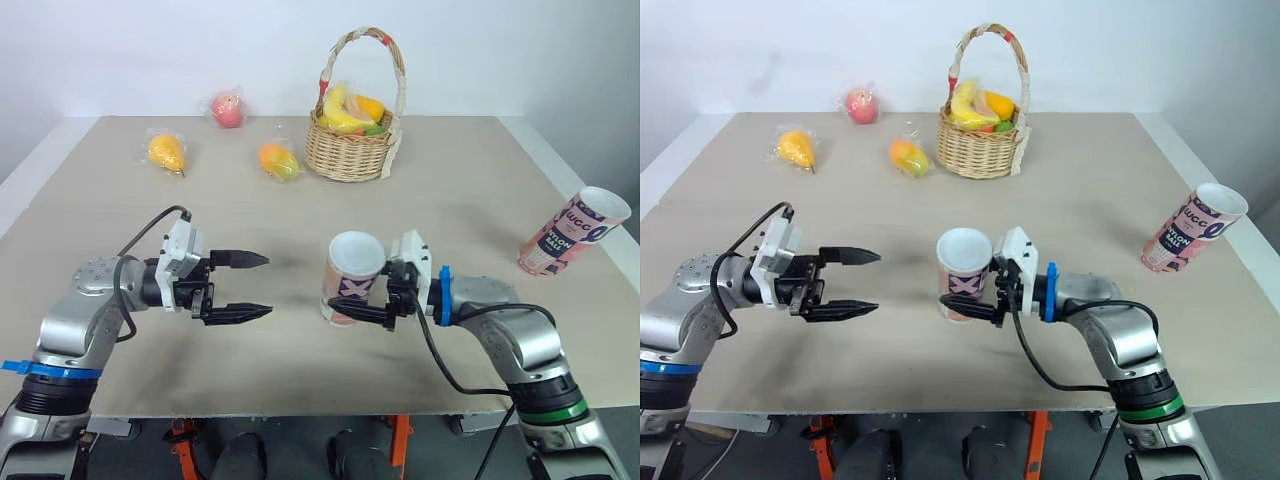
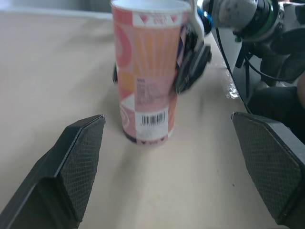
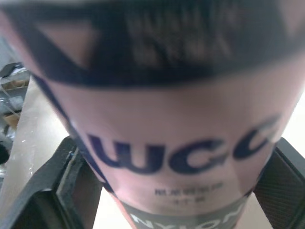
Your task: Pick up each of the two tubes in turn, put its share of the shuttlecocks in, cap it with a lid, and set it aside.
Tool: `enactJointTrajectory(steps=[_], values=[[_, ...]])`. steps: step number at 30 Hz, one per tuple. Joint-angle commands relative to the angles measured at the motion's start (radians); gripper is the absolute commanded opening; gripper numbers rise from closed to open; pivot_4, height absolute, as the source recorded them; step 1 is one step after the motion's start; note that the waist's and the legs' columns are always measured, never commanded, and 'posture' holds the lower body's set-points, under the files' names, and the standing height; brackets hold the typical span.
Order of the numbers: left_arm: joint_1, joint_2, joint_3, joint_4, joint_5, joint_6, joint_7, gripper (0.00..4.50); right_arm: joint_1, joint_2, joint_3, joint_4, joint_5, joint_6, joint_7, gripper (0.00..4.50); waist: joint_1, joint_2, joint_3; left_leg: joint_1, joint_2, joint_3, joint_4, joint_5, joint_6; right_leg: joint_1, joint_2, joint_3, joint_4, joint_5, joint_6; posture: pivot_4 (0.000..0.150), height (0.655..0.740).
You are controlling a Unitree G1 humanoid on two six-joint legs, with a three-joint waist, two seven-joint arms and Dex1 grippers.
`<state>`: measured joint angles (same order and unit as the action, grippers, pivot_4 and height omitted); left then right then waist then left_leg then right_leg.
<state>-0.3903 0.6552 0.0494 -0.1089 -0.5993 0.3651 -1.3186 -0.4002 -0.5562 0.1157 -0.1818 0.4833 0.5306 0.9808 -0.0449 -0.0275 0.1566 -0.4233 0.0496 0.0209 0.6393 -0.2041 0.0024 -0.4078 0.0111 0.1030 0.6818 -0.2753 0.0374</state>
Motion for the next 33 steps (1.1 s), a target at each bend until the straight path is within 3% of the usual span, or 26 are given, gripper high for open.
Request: enactJointTrajectory(steps=[1,9,20,30,33], values=[[-0.042,-0.022,0.036,-0.019,-0.039,-0.012,0.029,4.50,-0.017,-0.005,-0.032,-0.009,0.004,-0.002,-0.013,3.03,0.000,0.000,0.000,0.000,0.000,0.000,0.000,0.000,0.000,0.000,0.000,0.000,0.000,0.000,0.000,0.150,0.7371],[-0.195,-0.110,-0.007,0.063,-0.021,-0.005,0.079,4.50,-0.046,-0.048,-0.168,0.013,0.044,0.007,-0.041,3.03,0.001,-0.001,0.000,-0.001,-0.001,-0.002,0.002,0.000,0.000,0.001,0.000,-0.001,0.000,0.000,0.001,0.150,0.7371],[-0.342,-0.199,-0.056,0.182,0.017,-0.009,0.102,4.50,-0.109,-0.129,-0.413,0.441,-0.092,-0.135,-0.292,3.03,0.001,0.000,0.001,-0.001,-0.002,-0.001,0.000,0.000,0.000,0.000,0.000,0.001,0.000,0.003,-0.003,0.150,0.7371],[-0.378,-0.235,-0.065,0.228,0.062,0.005,0.182,4.50,-0.107,-0.119,-0.435,0.531,-0.087,-0.145,-0.298,3.03,-0.001,0.001,0.001,0.000,-0.002,0.000,0.000,0.000,0.000,0.001,0.000,0.002,0.000,0.003,-0.003,0.150,0.7371],[-0.390,-0.245,-0.065,0.241,0.075,0.013,0.216,4.50,-0.079,-0.111,-0.430,0.514,-0.049,-0.105,-0.241,4.05,-0.001,0.000,0.001,0.000,-0.002,0.000,0.001,0.000,0.000,0.001,0.000,0.002,0.000,0.004,-0.002,0.150,0.7371]])
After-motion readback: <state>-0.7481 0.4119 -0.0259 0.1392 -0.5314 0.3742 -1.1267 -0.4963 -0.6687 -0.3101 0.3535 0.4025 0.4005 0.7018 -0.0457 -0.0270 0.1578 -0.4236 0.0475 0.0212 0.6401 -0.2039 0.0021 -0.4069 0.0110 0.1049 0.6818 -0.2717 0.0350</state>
